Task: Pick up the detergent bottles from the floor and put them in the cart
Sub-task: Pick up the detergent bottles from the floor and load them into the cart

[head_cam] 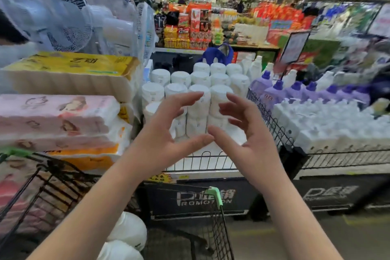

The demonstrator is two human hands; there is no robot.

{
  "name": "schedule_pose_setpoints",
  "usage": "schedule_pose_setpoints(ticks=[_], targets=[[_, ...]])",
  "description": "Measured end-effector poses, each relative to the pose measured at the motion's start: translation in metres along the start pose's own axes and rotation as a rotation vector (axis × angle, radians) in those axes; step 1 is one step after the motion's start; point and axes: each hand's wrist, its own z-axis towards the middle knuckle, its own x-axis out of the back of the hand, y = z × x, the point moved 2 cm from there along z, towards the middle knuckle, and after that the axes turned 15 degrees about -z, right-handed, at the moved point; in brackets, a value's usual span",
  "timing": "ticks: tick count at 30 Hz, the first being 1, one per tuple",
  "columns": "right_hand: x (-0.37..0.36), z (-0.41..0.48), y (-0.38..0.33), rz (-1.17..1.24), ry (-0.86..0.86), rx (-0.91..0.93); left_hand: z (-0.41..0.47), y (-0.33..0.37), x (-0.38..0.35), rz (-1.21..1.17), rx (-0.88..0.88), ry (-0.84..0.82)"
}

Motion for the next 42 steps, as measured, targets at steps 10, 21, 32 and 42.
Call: schedule_pose_setpoints(ticks=[10,21,32,42], targets=[[0.028,-0.066,-0.014,-0.190,0.108,-0.187,-0.006,-0.008,-0.028,-0.208,-0.040,-0.119],[0.139,-0.138,0.004,-0.248,0.377,-0.308,0.010,0.031,-0.151,-0.343,-0.127,-0.336],[0.336,-0.237,0.073,-0.369,0.655,-0.361,0.062,0.099,-0.393,-0.431,-0.226,-0.583],[0.469,-0.310,0.137,-0.471,0.803,-0.485,0.076,0.123,-0.579,-0.558,-0.188,-0.759]])
